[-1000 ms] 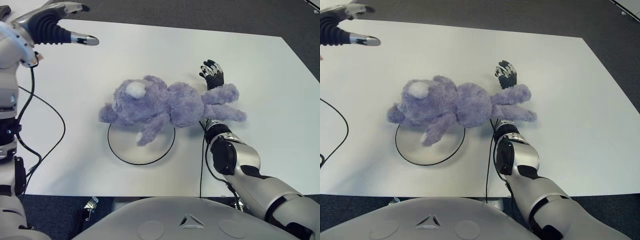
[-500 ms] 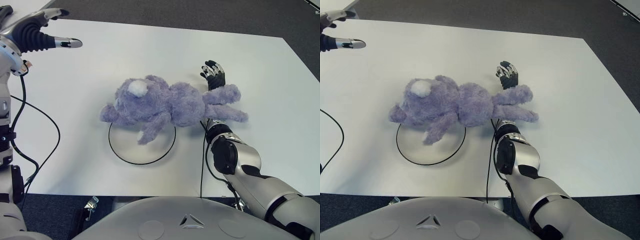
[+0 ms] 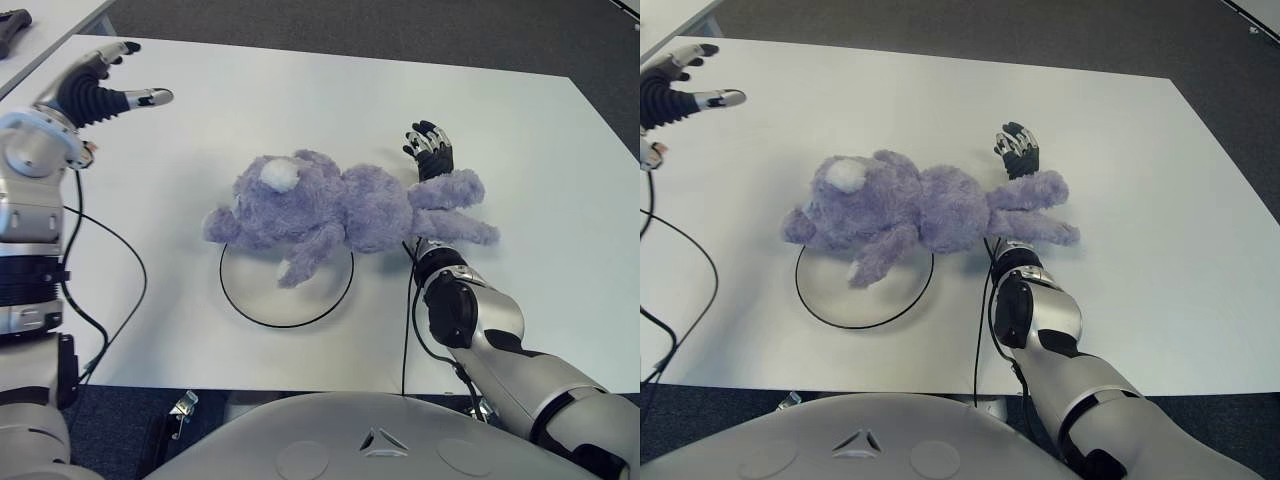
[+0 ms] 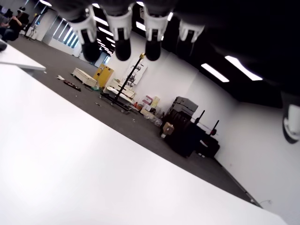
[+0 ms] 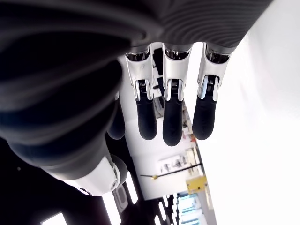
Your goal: Put the doll into the plate.
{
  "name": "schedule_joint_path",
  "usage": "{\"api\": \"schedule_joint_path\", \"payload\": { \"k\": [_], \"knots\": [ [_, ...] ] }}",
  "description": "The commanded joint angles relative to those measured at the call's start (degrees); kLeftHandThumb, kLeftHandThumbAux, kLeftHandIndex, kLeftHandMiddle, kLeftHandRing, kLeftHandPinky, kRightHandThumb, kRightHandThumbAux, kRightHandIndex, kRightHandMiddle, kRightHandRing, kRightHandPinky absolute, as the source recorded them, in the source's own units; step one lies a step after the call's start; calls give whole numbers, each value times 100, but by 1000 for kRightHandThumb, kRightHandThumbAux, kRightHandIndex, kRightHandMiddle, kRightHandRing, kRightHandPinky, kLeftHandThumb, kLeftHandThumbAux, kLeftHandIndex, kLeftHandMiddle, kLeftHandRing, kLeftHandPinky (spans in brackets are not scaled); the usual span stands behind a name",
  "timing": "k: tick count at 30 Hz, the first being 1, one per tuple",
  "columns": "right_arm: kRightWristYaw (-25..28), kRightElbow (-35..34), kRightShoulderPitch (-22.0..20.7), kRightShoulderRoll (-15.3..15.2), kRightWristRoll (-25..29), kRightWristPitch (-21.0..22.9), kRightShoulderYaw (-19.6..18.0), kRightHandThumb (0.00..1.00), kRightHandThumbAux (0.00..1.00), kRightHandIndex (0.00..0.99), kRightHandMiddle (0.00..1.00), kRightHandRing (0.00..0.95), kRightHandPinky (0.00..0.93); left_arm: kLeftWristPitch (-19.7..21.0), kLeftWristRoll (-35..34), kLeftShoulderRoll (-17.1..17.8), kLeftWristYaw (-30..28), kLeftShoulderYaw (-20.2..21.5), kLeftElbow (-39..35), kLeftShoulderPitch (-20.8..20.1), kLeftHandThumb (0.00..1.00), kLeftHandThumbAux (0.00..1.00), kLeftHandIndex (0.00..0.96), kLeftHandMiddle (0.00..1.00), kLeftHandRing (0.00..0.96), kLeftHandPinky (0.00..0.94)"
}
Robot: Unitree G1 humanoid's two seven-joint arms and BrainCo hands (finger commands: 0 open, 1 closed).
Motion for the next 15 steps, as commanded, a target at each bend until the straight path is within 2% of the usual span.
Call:
{"api": "schedule_joint_path", "payload": {
  "k": [1, 8, 15],
  "knots": [
    [-110, 682, 1232, 250, 164, 249, -125, 472, 820, 272, 271, 288, 332, -218, -155, -723, 658, -272, 491, 19, 0, 372, 0, 0, 0, 0],
    [-240, 678, 1246, 240, 52, 216, -18, 482, 817, 268, 265, 285, 333, -388, -382, -1273, 1099, -267, 876, -115, 0, 391, 0, 0, 0, 0],
    [-256, 675, 1263, 250, 58, 181, 14, 460, 814, 261, 266, 286, 332, -373, -565, -1534, 1208, -271, 1039, -221, 0, 419, 0, 0, 0, 0]
  ]
}}
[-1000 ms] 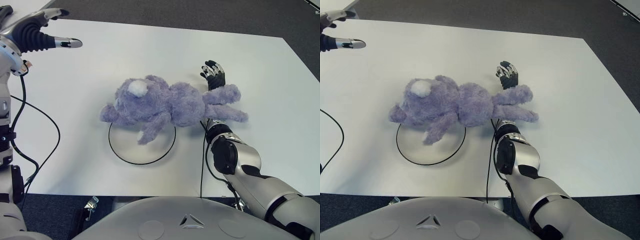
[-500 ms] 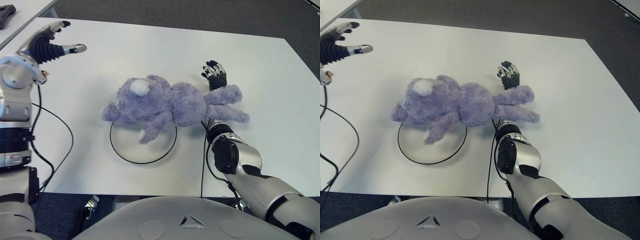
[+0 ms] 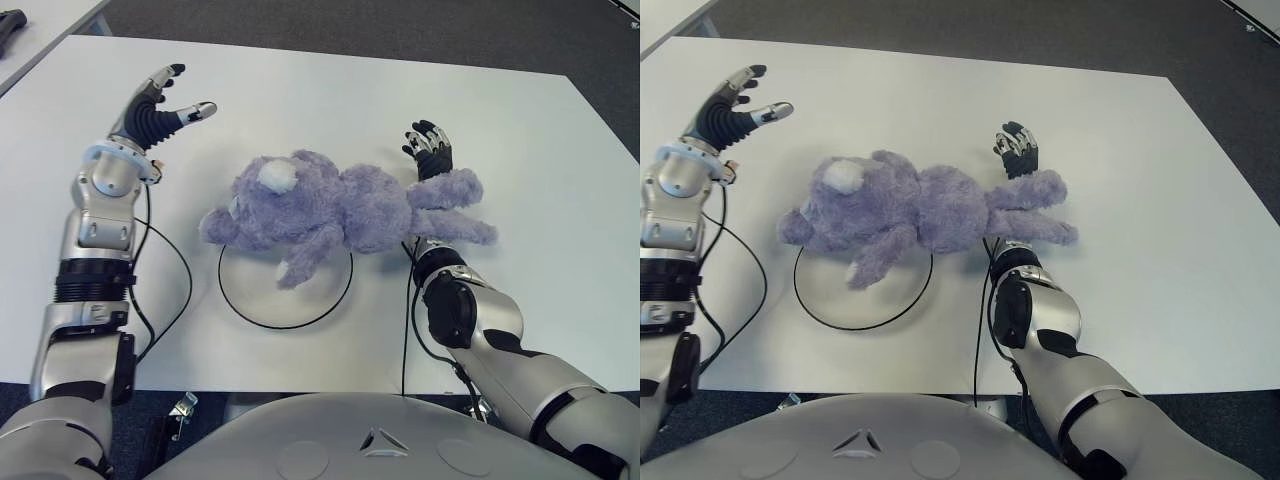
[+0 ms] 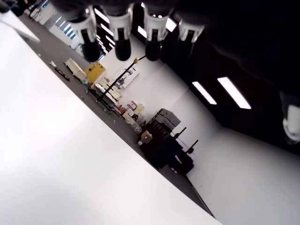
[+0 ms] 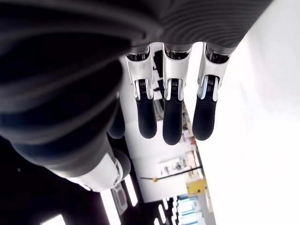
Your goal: Put the doll into the plate.
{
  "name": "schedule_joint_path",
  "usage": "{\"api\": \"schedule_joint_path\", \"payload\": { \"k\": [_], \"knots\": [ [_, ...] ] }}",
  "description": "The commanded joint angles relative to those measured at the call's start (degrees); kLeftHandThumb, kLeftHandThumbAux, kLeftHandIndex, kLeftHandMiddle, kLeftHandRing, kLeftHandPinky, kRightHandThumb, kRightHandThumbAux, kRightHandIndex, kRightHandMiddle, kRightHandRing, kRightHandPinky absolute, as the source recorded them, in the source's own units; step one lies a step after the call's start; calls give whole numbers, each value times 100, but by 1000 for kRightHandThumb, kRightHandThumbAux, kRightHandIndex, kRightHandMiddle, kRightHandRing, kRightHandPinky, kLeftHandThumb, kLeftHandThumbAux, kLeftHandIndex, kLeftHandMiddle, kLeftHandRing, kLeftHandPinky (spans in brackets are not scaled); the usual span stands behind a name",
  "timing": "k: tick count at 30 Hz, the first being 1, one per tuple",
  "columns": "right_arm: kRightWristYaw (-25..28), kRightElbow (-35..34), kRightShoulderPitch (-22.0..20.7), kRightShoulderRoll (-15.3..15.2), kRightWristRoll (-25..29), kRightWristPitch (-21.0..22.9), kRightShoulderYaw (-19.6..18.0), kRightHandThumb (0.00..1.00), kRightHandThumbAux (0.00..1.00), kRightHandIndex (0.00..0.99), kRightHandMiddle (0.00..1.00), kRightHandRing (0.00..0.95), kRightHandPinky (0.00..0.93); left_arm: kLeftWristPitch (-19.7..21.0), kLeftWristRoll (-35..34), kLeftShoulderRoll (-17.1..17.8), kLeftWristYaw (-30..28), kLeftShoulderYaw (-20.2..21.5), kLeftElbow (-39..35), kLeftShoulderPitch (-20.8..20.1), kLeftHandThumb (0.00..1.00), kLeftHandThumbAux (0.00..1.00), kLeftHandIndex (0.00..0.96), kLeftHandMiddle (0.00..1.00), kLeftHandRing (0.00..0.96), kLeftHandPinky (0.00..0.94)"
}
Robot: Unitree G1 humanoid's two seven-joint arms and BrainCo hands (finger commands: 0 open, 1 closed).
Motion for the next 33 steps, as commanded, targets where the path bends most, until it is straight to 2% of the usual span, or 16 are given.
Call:
{"api": "schedule_joint_path", "payload": {
  "k": [1, 8, 13, 19, 33],
  "knots": [
    [-123, 678, 1276, 224, 82, 184, -62, 460, 814, 261, 267, 286, 333, 16, -258, -383, 277, -83, 380, -166, 0, 421, 0, 0, 0, 0],
    [-128, 679, 1276, 251, 125, 169, -86, 464, 812, 264, 267, 288, 334, -116, -308, -611, 443, -186, 787, -342, 0, 422, 0, 0, 0, 0],
    [-259, 681, 1279, 251, 3, 146, 22, 436, 809, 261, 264, 284, 328, -609, -471, -818, 538, -183, 1418, -470, 0, 414, 0, 0, 0, 0],
    [-287, 682, 1287, 240, -4, 153, 57, 419, 803, 264, 267, 285, 326, -980, -755, -1035, 635, -55, 2109, -554, 0, 398, 0, 0, 0, 0],
    [-235, 684, 1283, 201, 62, 211, 40, 418, 793, 265, 265, 287, 331, -1432, -1067, -1068, 685, 102, 2792, -689, 0, 399, 0, 0, 0, 0]
  ]
}}
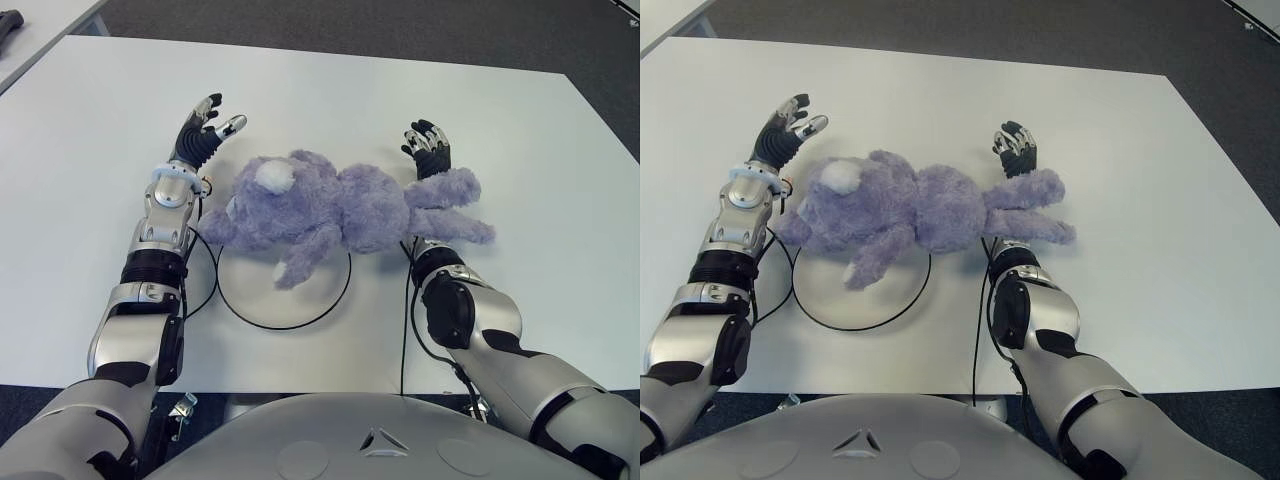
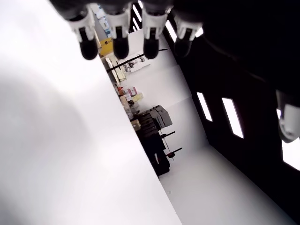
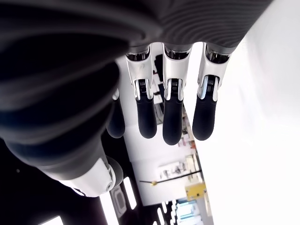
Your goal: Put the doll into the plate.
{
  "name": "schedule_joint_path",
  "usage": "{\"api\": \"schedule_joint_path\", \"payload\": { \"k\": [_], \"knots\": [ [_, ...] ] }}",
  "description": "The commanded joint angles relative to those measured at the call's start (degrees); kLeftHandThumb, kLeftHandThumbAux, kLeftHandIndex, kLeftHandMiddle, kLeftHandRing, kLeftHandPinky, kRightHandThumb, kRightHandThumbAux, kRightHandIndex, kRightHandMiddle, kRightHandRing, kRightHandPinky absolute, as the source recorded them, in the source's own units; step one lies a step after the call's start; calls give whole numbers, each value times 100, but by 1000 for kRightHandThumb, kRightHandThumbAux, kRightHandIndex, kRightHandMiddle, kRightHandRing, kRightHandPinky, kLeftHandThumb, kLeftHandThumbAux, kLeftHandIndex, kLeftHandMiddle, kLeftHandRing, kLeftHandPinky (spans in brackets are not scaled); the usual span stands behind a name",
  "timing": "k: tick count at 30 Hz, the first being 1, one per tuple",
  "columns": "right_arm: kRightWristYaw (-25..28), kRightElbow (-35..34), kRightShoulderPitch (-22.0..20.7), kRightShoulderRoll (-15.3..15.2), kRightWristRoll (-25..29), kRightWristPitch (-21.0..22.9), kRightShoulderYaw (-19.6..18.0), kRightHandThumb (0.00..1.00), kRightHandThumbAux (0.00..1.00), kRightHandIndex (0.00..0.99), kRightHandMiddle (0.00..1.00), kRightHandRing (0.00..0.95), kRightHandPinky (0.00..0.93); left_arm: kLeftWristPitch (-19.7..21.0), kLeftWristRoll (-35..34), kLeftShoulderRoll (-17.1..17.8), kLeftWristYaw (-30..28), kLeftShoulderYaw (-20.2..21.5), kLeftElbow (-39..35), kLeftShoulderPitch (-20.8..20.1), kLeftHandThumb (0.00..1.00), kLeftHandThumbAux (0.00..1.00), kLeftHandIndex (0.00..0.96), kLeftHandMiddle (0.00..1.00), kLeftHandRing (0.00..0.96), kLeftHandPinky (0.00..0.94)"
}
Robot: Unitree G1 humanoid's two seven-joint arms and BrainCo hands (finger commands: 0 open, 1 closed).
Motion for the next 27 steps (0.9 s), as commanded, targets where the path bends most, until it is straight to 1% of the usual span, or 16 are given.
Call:
{"api": "schedule_joint_path", "payload": {
  "k": [1, 6, 12, 15, 18, 21, 25, 27],
  "knots": [
    [-42, 687, 1288, 187, 100, 227, -91, 418, 793, 265, 266, 287, 331, -222, -285, -83, 171, 109, 415, -110, 0, 404, 0, 0, 0, 0],
    [7, 685, 1280, 187, 142, 206, -127, 421, 795, 272, 268, 285, 328, -274, -510, -198, 273, 256, 506, -127, 0, 436, 0, 0, 0, 0],
    [73, 685, 1285, 187, 174, 187, -158, 422, 793, 270, 265, 284, 329, -453, -790, -421, 326, 367, 709, -142, 0, 447, 0, 0, 0, 0],
    [62, 687, 1286, 180, 160, 204, -152, 422, 792, 269, 265, 284, 328, -549, -942, -481, 273, 437, 923, -195, 0, 444, 0, 0, 0, 0],
    [73, 688, 1290, 172, 136, 204, -133, 416, 786, 267, 262, 279, 321, -728, -1118, -521, 187, 540, 1326, -239, 0, 444, 0, 0, 0, 0],
    [140, 686, 1298, 167, 123, 178, -115, 370, 785, 266, 255, 269, 307, -910, -1239, -547, 119, 612, 1666, -250, 0, 443, 0, 0, 0, 0],
    [230, 688, 1305, 154, 116, 178, -105, 345, 784, 264, 250, 261, 296, -1081, -1320, -580, 82, 649, 1912, -272, 0, 441, 0, 0, 0, 0],
    [409, 707, 1318, 108, 171, 265, -156, 295, 776, 248, 236, 243, 264, -1236, -1378, -644, 57, 675, 2076, -228, 0, 435, 0, 0, 0, 0]
  ]
}}
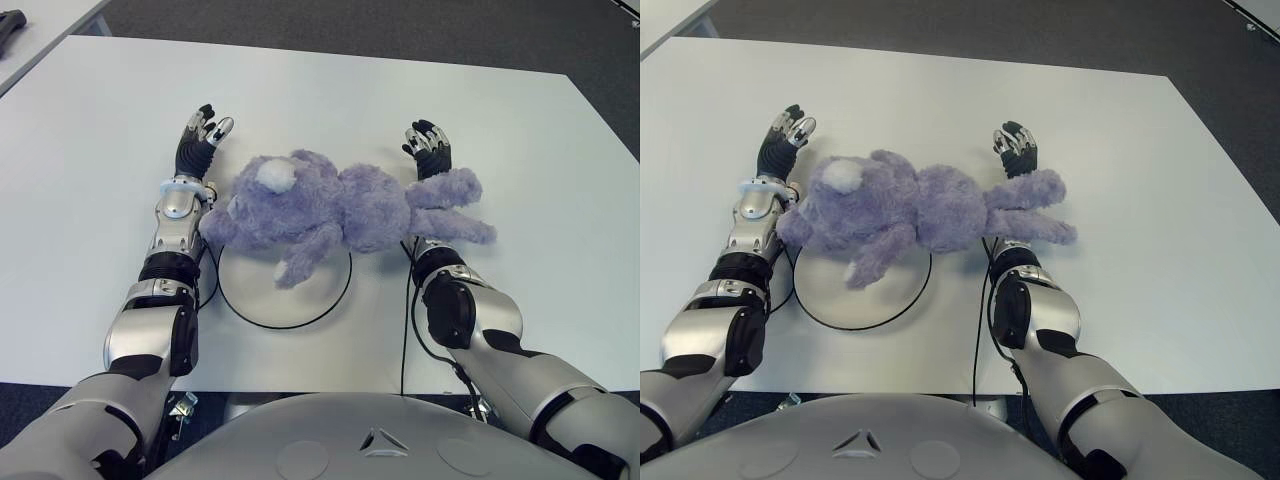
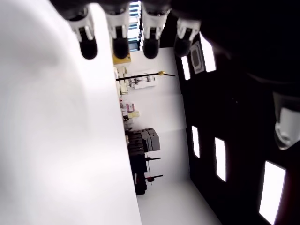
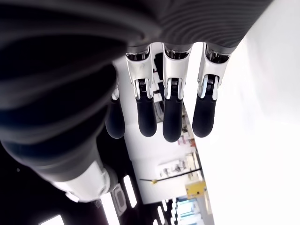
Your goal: Put the doll into the plate.
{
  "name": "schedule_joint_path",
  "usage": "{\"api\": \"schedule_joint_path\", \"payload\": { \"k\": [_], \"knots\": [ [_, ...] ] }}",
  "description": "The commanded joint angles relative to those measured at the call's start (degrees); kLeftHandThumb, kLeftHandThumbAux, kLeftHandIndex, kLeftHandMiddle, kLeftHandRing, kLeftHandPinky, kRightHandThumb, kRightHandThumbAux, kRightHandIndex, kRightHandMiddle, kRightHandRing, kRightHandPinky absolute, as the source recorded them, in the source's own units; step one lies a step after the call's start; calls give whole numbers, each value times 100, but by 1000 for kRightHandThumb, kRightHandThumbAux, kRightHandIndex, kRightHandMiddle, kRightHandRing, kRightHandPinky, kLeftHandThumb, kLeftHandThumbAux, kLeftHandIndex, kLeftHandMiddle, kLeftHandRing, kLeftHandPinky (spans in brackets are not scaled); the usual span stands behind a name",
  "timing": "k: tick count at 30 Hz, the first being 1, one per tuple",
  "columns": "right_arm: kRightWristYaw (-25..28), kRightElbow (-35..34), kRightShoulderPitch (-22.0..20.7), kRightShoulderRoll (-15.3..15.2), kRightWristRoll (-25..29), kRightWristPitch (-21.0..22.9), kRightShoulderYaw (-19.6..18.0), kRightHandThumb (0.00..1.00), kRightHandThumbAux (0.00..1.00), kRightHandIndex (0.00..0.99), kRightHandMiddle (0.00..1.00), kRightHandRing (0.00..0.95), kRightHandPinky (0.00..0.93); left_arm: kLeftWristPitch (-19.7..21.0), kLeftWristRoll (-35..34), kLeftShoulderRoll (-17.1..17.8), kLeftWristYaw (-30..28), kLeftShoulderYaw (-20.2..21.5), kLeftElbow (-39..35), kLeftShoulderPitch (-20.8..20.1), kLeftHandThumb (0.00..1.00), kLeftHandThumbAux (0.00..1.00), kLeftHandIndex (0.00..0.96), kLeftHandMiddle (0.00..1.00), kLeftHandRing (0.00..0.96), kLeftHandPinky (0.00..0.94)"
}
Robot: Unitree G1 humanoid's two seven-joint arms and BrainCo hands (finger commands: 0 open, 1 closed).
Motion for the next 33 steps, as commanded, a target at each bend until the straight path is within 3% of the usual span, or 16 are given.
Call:
{"api": "schedule_joint_path", "payload": {
  "k": [1, 10, 14, 23, 33],
  "knots": [
    [308, 709, 1319, 117, 164, 286, -143, 273, 773, 239, 230, 236, 255, -346, -311, -248, -136, 160, 746, 44, 0, 432, 0, 0, 0, 0],
    [810, 673, 1335, 126, 352, 224, -326, 67, 774, 165, 176, 162, 152, -977, -461, -484, -155, 252, 1338, 215, 0, 414, 0, 0, 0, 0],
    [799, 682, 1338, 119, 302, 253, -324, 23, 773, 147, 163, 150, 154, -1216, -461, -698, -86, 243, 1536, 333, 0, 410, 0, 0, 0, 0],
    [619, 690, 1351, 104, 127, 266, -196, 0, 769, 123, 144, 129, 136, -1686, -346, -1040, 151, 209, 1919, 530, 0, 404, 0, 0, 0, 0],
    [712, 692, 1346, 116, 206, 275, -257, 3, 799, 131, 143, 126, 138, -2014, -213, -1090, 248, 167, 2090, 774, 0, 386, 0, 0, 0, 0]
  ]
}}
